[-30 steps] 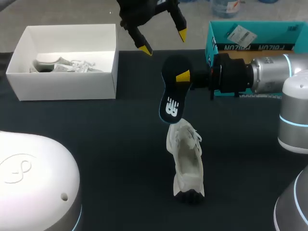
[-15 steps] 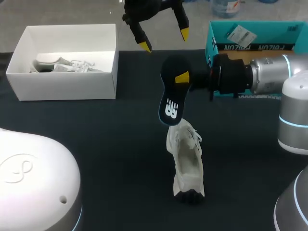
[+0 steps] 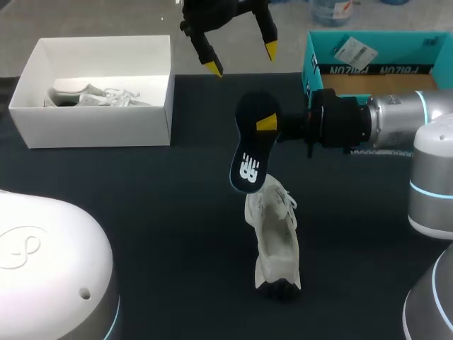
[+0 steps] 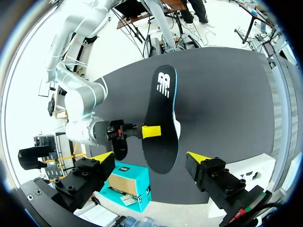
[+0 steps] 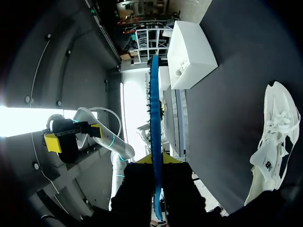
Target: Take the shoe out of the shoebox, open the shoe tongue, remove and reinsert the insole, then place the shoe into the shoebox
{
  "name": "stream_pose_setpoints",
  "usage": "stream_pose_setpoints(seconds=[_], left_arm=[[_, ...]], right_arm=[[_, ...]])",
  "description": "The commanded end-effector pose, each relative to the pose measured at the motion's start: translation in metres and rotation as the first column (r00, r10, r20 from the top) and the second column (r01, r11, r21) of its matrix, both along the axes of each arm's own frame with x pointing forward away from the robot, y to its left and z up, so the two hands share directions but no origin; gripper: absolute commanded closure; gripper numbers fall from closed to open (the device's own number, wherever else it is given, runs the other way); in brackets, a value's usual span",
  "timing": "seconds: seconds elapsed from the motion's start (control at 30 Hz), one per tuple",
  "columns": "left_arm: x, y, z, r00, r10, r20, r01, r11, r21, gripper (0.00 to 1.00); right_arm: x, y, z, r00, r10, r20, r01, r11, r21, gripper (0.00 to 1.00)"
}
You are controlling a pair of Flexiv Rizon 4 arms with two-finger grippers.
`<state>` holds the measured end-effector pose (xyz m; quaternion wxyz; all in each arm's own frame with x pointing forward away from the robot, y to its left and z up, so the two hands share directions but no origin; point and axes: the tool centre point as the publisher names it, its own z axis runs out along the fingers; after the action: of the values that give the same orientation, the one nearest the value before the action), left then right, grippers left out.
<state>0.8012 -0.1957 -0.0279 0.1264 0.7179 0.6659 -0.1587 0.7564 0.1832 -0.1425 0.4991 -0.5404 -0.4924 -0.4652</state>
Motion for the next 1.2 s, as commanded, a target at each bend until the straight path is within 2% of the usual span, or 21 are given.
stream_pose_setpoints(seconds=[0.03, 0.13, 0.33, 0.67, 1.03, 1.2], left_arm=[[0.0, 0.0, 0.0, 1.0, 0.001, 0.002, -0.001, 1.0, 0.001, 0.0], [0.0, 0.0, 0.0, 1.0, 0.001, 0.002, -0.001, 1.0, 0.001, 0.0], [-0.009, 0.025, -0.008, 0.999, 0.022, -0.027, -0.029, 0.961, -0.274, 0.0], [-0.027, 0.062, -0.03, 0.993, 0.067, -0.092, -0.108, 0.822, -0.559, 0.0], [-0.046, 0.094, -0.06, 0.982, 0.063, -0.18, -0.17, 0.71, -0.683, 0.0], [-0.05, 0.097, -0.069, 0.98, 0.018, -0.199, -0.162, 0.66, -0.734, 0.0]], right_arm=[[-0.004, -0.002, 0.002, 1.0, -0.007, 0.0, 0.007, 1.0, -0.005, 1.0], [-0.004, -0.002, 0.002, 1.0, -0.007, 0.0, 0.007, 1.0, -0.005, 1.0], [-0.004, -0.002, 0.002, 1.0, -0.007, 0.0, 0.007, 1.0, -0.005, 1.0], [-0.004, -0.002, 0.002, 1.0, -0.007, 0.0, 0.007, 1.0, -0.005, 1.0], [-0.004, -0.002, 0.002, 1.0, -0.007, 0.0, 0.007, 1.0, -0.005, 1.0], [-0.004, -0.002, 0.002, 1.0, -0.007, 0.0, 0.007, 1.0, -0.005, 1.0]])
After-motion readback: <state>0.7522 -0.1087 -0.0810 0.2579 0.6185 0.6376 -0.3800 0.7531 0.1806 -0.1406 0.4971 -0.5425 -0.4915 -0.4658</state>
